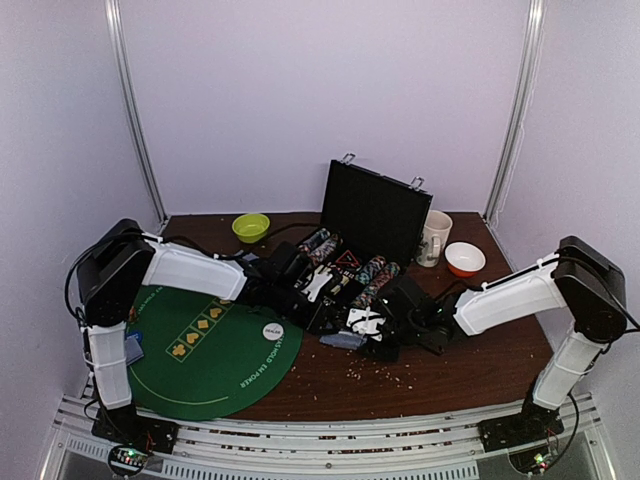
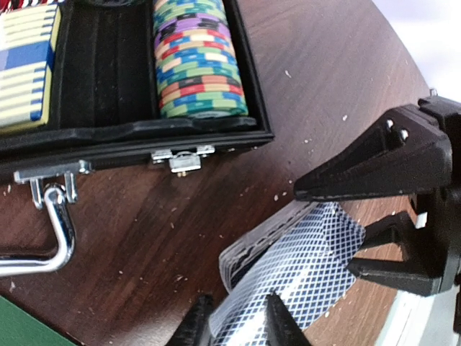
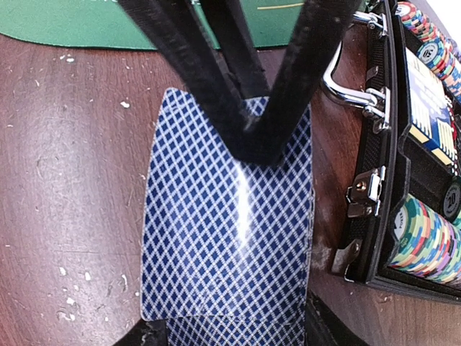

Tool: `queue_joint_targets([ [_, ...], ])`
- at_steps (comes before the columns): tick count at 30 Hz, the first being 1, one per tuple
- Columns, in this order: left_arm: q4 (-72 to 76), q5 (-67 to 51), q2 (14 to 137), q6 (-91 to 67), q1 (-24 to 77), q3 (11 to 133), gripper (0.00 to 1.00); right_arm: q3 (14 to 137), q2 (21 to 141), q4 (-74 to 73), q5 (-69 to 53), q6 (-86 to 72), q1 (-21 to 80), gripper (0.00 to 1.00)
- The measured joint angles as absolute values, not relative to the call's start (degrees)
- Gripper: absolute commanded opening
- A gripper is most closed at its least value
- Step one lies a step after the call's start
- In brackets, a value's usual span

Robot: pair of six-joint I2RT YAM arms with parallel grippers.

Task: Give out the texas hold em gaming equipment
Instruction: Pick up the poker card from the face-down deck piles, then flop the poker card into the community card area.

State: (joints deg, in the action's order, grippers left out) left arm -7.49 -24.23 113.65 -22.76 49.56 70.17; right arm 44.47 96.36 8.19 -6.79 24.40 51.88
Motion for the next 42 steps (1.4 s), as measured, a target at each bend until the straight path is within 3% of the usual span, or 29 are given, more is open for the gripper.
queue_joint_targets([
  [8, -8.8, -24.1, 113.5, -19.7, 49.0, 70.8, 0.00, 44.6, 96.4, 8.1, -6.8, 24.0, 51.9, 0.53],
  [25, -20.3, -25.5, 101.5, -7.7, 45.2, 72.1, 0.00, 44.9, 96.7, 7.9, -6.7, 24.1, 51.9, 0.53],
  [34, -42.8, -15.9, 91.2, -13.2, 42.0, 76.4, 0.00, 44.9, 96.7, 7.9, -6.7, 24.1, 51.9, 0.53],
  [42, -69.0, 2.7, 84.2, -24.3, 38.0, 78.2, 0.00, 45.1, 96.7, 7.7, -6.7, 24.1, 51.9, 0.53],
])
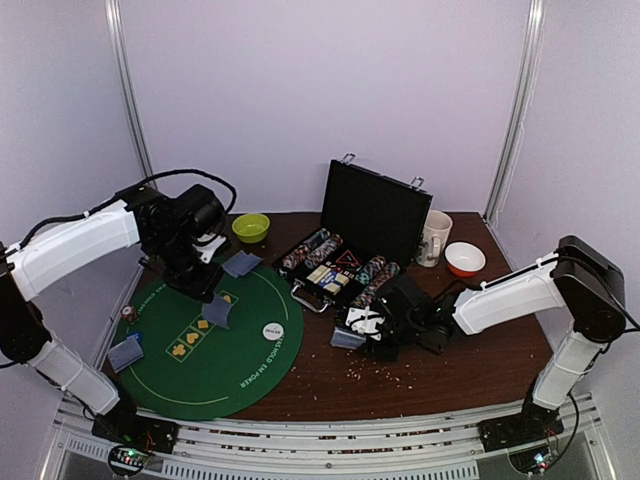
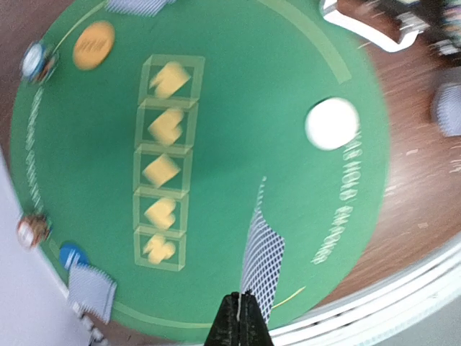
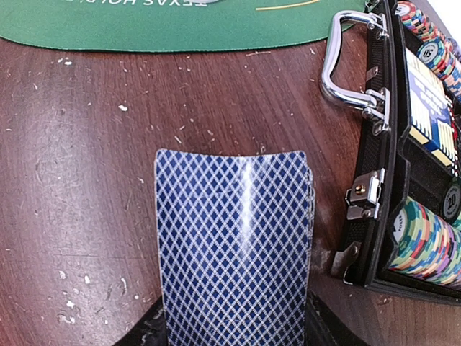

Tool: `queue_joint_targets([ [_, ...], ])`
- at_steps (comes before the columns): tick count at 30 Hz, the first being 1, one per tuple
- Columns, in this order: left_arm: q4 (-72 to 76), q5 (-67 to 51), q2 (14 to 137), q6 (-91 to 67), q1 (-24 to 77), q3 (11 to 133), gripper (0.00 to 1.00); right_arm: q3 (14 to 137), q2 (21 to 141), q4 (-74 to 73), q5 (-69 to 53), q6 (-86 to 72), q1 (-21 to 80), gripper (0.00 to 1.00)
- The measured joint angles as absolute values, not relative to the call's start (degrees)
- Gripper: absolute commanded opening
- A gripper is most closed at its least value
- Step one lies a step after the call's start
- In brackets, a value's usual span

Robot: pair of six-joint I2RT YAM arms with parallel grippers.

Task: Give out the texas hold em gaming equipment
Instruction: Flop the poker card into the community card area.

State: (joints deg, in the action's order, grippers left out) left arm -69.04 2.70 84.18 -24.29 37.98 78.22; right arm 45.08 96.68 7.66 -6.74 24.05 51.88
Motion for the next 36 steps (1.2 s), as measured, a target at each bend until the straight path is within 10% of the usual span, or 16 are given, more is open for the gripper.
queue_joint_targets([
  [18, -76.1, 34.6, 99.8, -33.4, 37.8, 66.7, 0.00, 45.1, 96.7, 7.4, -7.4, 24.0, 51.9, 0.53],
  [36, -70.6, 29.6, 111.4, -33.2, 46.6, 58.2, 0.00, 45.2, 96.8, 7.4, -8.2, 24.0, 51.6, 0.53],
])
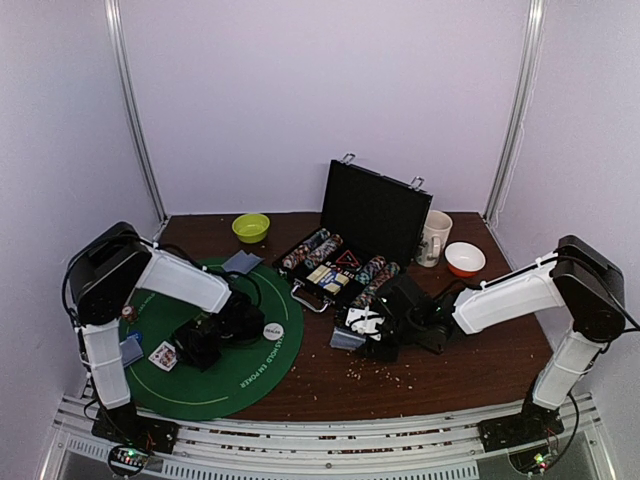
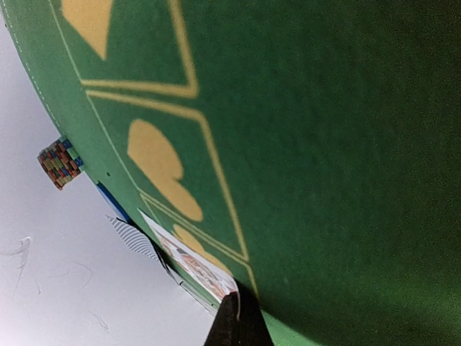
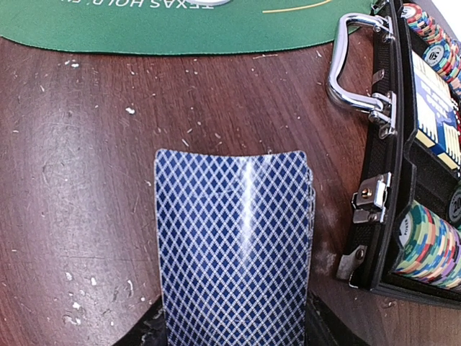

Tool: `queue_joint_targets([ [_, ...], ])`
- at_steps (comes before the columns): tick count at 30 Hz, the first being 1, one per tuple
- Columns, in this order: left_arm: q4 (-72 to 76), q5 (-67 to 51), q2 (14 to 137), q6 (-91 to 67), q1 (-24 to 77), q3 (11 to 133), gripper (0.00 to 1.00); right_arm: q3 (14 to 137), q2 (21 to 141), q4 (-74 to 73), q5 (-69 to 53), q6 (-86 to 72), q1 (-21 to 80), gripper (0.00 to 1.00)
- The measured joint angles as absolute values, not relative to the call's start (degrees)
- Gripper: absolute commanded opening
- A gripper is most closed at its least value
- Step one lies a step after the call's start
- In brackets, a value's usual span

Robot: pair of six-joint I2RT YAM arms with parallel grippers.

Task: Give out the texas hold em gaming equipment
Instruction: Flop the poker card into the community card area.

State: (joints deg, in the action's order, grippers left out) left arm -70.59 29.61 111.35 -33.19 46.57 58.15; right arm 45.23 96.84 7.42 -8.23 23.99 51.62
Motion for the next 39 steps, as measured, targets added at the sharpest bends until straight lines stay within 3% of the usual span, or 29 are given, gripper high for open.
queue_joint_targets([
  [24, -66.2, 30.1, 108.3, -29.5, 48.8, 57.4, 0.00, 45.9, 97.3, 7.0, -8.2, 24.0, 51.6, 0.53],
  [29, -66.0, 30.2, 108.4, -28.9, 48.9, 57.4, 0.20, 45.9, 97.3, 7.0, -8.2, 24.0, 51.6, 0.53],
  [36, -66.5, 31.4, 108.3, -28.8, 48.8, 57.5, 0.28, 45.9, 97.3, 7.0, -8.2, 24.0, 51.6, 0.53],
  [39, -66.7, 30.5, 107.9, -28.6, 48.8, 57.8, 0.40, 45.9, 97.3, 7.0, -8.2, 24.0, 51.6, 0.53],
])
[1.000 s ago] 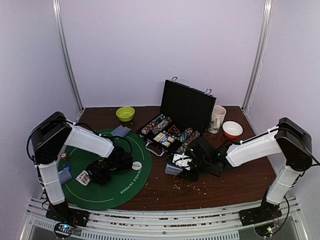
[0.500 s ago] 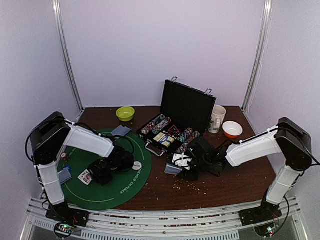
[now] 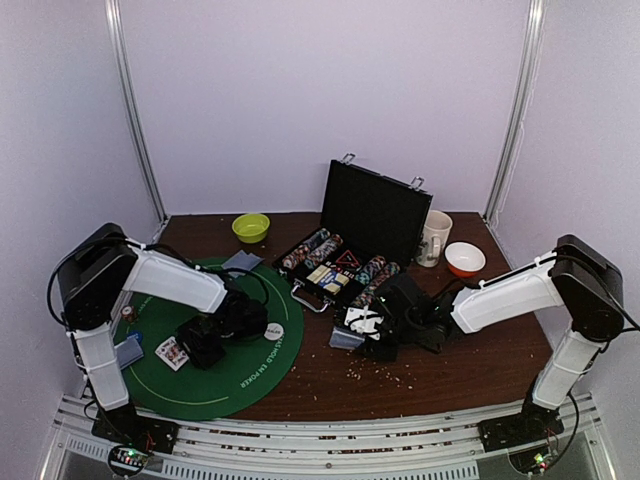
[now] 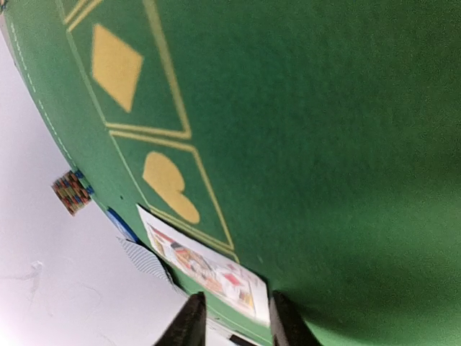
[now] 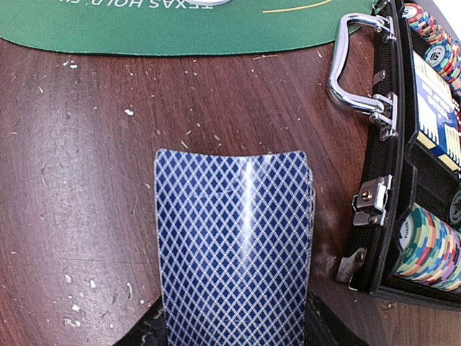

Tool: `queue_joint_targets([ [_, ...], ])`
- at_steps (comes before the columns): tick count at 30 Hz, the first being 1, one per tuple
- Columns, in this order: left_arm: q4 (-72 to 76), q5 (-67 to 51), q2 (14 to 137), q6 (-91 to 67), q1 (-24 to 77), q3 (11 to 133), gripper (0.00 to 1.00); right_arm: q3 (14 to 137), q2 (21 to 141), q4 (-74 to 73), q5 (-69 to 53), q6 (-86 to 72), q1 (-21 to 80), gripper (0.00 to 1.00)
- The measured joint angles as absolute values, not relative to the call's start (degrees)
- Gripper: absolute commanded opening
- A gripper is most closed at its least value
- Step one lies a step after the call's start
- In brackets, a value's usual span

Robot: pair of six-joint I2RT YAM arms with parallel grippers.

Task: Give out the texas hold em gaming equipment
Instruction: Flop the poker card into the community card area, then pick up the poker card from the face-down deck piles.

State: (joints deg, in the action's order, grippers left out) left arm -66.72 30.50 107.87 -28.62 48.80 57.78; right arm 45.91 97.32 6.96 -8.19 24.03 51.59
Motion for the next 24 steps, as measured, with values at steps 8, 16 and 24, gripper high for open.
queue_joint_targets([
  [8, -61.3, 18.4, 101.4, -26.0, 49.5, 65.5, 0.60, 45.9, 97.3, 6.9, -8.2, 24.1, 51.6, 0.53],
  [16, -35.3, -1.0, 93.4, -24.7, 49.6, 67.6, 0.78, 45.9, 97.3, 7.0, -8.2, 24.1, 51.6, 0.53],
  [24, -4.0, -21.1, 98.0, -29.6, 48.6, 59.2, 0.76, 45.5, 97.3, 8.1, -8.6, 23.9, 51.4, 0.53],
])
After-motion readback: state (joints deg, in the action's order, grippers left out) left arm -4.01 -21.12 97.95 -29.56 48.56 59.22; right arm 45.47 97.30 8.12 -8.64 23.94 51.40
